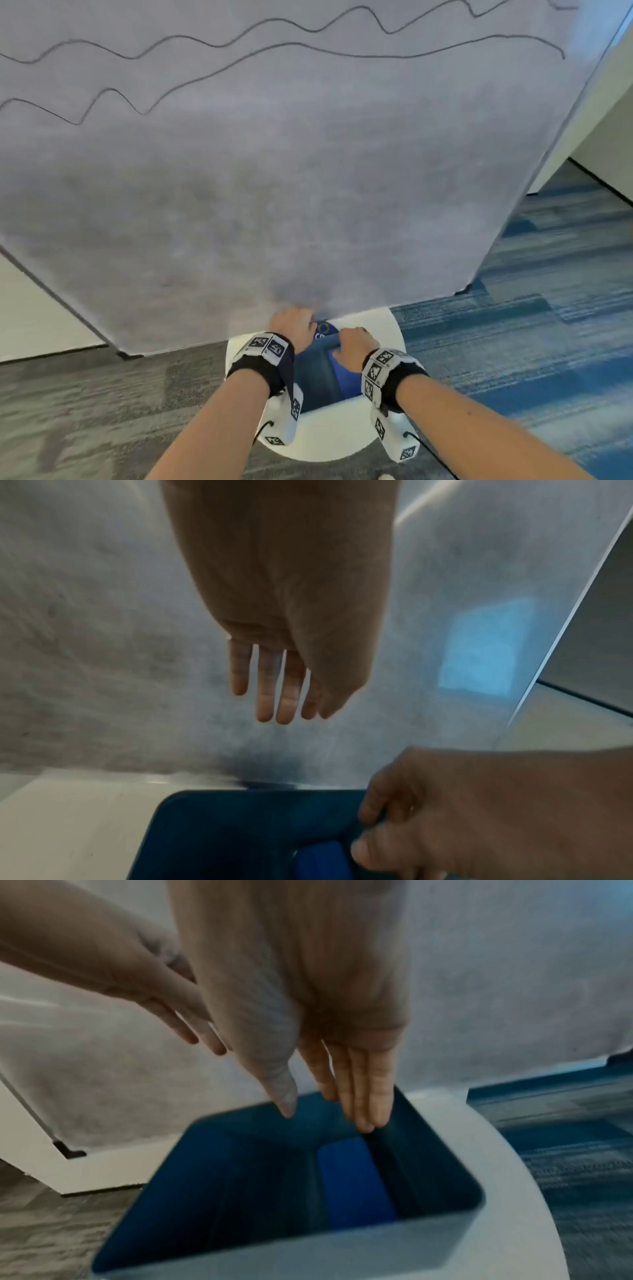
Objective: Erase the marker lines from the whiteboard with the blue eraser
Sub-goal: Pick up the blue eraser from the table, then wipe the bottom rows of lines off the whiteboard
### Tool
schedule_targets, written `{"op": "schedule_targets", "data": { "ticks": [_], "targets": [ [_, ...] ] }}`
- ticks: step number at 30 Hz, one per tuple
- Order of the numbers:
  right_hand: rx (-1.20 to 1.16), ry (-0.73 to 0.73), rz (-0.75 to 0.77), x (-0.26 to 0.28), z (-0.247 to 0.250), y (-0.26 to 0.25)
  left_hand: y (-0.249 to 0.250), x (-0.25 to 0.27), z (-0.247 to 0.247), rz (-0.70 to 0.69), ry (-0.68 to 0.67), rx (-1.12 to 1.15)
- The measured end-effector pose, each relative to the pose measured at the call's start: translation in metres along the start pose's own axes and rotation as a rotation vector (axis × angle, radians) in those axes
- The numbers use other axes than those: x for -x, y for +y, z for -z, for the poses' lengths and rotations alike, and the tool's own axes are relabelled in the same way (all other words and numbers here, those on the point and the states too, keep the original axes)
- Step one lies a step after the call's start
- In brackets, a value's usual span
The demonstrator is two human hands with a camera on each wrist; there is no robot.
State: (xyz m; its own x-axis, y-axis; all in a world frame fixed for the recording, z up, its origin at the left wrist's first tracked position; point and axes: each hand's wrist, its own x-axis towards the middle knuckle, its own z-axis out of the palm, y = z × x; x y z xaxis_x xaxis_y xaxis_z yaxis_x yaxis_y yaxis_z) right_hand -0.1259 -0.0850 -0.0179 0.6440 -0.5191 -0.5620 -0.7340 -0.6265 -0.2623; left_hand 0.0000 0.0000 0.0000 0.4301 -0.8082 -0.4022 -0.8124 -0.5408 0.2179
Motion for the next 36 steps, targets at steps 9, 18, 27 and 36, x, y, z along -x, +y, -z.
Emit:
{"op": "schedule_targets", "data": {
  "ticks": [9,18,27,36],
  "targets": [
    [0.04,-0.144,-0.165,-0.042,-0.066,0.017,-0.024,-0.033,-0.045,-0.041,0.079,-0.035],
    [-0.011,-0.149,-0.175,-0.034,-0.029,0.003,-0.026,-0.055,-0.008,-0.066,0.053,-0.031],
    [0.194,-0.25,0.067,0.054,0.167,-0.031,0.035,-0.01,0.156,-0.161,0.102,-0.125],
    [-0.327,0.47,-0.024,0.131,0.345,-0.011,0.127,0.038,0.351,-0.392,0.888,-0.252]
  ]
}}
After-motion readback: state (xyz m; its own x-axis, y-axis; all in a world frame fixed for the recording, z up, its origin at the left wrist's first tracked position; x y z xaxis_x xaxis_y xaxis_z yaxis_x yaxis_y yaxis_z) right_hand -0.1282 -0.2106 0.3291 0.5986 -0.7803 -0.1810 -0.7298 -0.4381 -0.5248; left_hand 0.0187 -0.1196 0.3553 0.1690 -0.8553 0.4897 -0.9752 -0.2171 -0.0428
